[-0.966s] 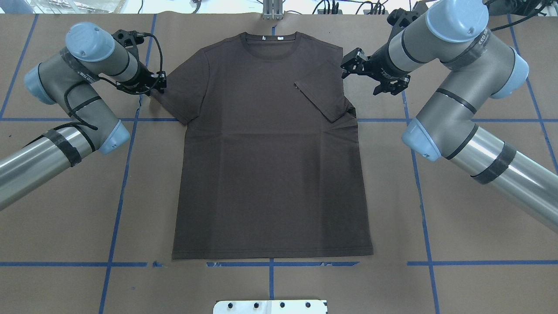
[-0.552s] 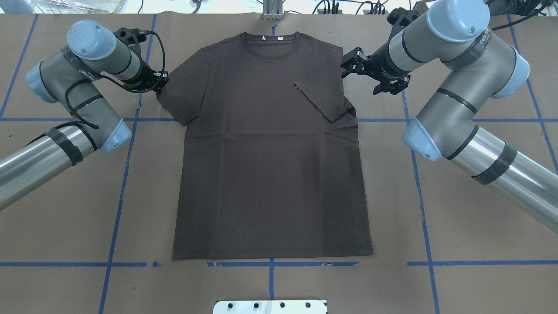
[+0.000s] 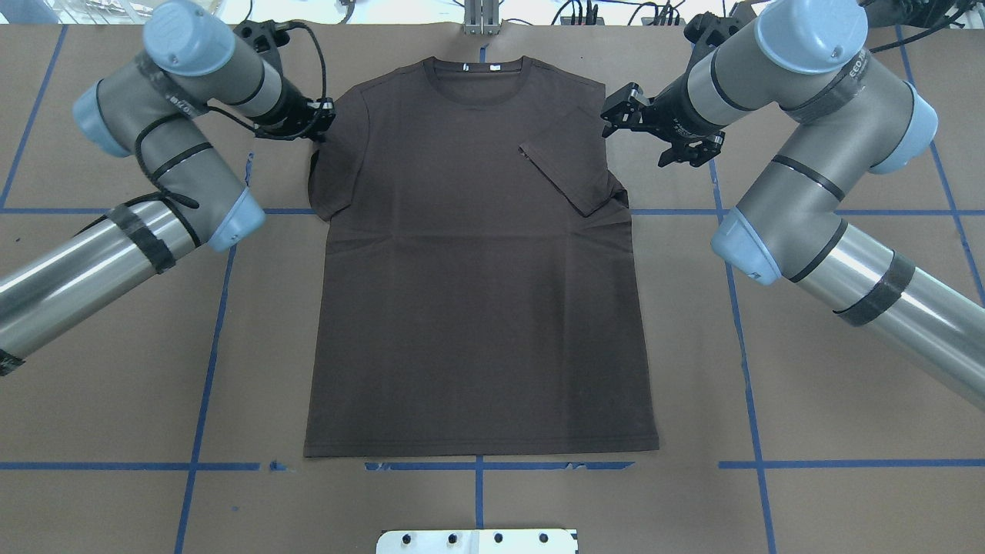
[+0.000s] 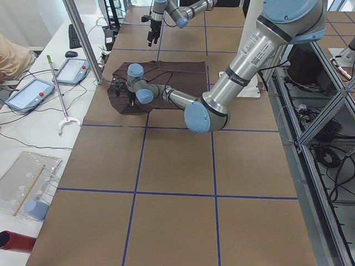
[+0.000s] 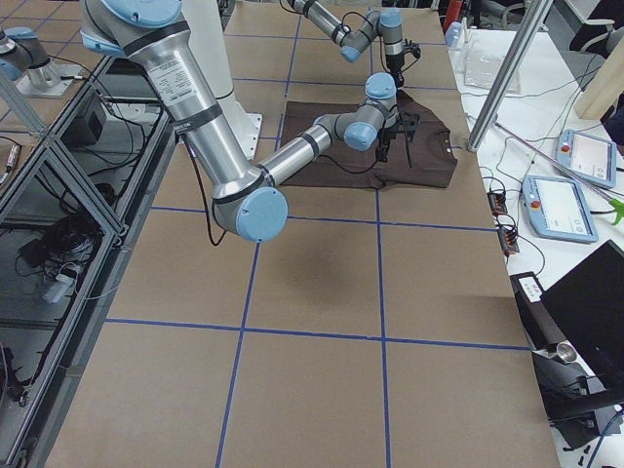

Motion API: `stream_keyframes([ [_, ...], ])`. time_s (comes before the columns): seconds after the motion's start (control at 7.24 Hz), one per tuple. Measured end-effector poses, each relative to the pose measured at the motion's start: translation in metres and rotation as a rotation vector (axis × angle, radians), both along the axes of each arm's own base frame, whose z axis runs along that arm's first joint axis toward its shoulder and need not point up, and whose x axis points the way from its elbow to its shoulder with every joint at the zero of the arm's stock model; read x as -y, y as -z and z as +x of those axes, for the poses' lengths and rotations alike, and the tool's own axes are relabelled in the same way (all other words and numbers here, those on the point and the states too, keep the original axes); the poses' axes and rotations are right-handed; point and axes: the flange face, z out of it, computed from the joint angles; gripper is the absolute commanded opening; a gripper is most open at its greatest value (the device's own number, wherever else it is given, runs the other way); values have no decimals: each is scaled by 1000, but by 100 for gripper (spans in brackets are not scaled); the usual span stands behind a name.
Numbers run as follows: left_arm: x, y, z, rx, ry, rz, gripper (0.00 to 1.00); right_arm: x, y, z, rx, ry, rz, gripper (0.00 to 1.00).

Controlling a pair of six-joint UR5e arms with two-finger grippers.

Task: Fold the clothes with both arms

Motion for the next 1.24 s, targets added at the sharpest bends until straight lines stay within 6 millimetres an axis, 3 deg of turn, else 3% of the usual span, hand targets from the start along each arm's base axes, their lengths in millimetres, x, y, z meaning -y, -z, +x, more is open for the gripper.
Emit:
stream_keyframes([
  [0.41, 4, 34, 51, -21, 6, -62, 0, -1, -2, 1, -2, 0, -2, 100],
  [0.55, 8, 42, 63, -28, 21, -68, 56, -1, -2, 1, -1, 0, -1, 100],
  [0.69, 11, 49, 75, -42, 33, -70, 99, -2, -2, 2, 1, -1, -1, 100],
  [0.83, 5, 60, 84, -66, 31, -60, 99, -7, 1, 6, 7, -3, 0, 100],
  [0.97, -18, 77, 91, -116, 22, -50, 99, -19, 1, 14, 15, -5, 3, 100],
  [1.1, -54, 94, 93, -181, 7, -47, 99, -35, -3, 19, 19, 2, 3, 100],
  [1.24, -96, 107, 89, -241, -16, -46, 99, -58, -6, 11, 22, 6, -6, 100],
])
